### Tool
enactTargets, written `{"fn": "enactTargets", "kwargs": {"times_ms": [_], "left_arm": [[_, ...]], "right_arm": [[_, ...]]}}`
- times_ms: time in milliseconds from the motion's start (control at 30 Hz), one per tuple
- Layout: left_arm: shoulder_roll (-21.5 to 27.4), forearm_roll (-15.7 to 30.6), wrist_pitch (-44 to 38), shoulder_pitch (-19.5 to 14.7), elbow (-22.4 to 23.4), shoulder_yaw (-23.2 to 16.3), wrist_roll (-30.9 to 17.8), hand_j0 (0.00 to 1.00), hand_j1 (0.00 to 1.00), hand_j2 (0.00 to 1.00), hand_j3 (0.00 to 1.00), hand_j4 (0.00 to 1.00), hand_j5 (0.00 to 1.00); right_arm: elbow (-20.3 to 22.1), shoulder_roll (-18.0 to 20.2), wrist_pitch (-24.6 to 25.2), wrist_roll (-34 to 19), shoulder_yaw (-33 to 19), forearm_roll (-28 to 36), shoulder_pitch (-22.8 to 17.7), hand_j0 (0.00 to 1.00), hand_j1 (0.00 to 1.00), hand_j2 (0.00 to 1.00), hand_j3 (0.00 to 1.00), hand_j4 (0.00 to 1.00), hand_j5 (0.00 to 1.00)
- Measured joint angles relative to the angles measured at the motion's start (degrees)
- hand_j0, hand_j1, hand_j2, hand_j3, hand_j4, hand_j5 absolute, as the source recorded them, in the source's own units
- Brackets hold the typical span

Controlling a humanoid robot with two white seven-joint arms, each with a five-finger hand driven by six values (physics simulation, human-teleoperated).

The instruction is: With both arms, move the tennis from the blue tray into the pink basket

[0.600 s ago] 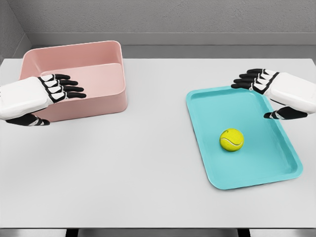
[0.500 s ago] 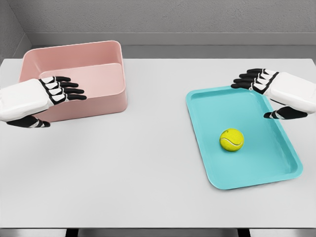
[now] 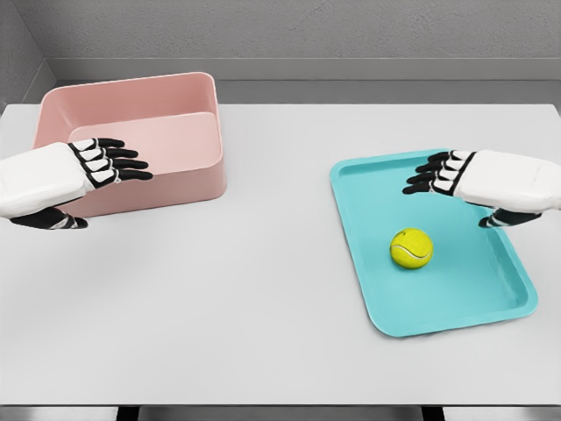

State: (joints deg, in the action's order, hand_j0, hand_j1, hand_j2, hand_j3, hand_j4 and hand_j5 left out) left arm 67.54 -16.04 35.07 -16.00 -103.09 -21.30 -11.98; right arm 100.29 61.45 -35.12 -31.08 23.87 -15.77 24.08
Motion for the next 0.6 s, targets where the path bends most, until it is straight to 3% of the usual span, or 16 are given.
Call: {"fn": "enactTargets", "kwargs": {"times_ms": [300,600], "left_arm": [[0.3,0.0,0.0,-0.1,0.0,0.0,0.0,1.00,1.00,1.00,1.00,1.00,1.00],[0.7,0.1,0.0,0.0,0.0,0.0,0.1,1.00,1.00,1.00,1.00,1.00,1.00]], "right_arm": [[-1.2,-5.5,0.0,-0.6,5.8,-5.3,1.1,0.99,0.99,0.99,0.99,0.99,0.99],[-5.6,-7.4,0.0,-1.5,8.9,-7.3,2.2,0.99,0.99,0.99,0.99,0.99,0.99]]}}
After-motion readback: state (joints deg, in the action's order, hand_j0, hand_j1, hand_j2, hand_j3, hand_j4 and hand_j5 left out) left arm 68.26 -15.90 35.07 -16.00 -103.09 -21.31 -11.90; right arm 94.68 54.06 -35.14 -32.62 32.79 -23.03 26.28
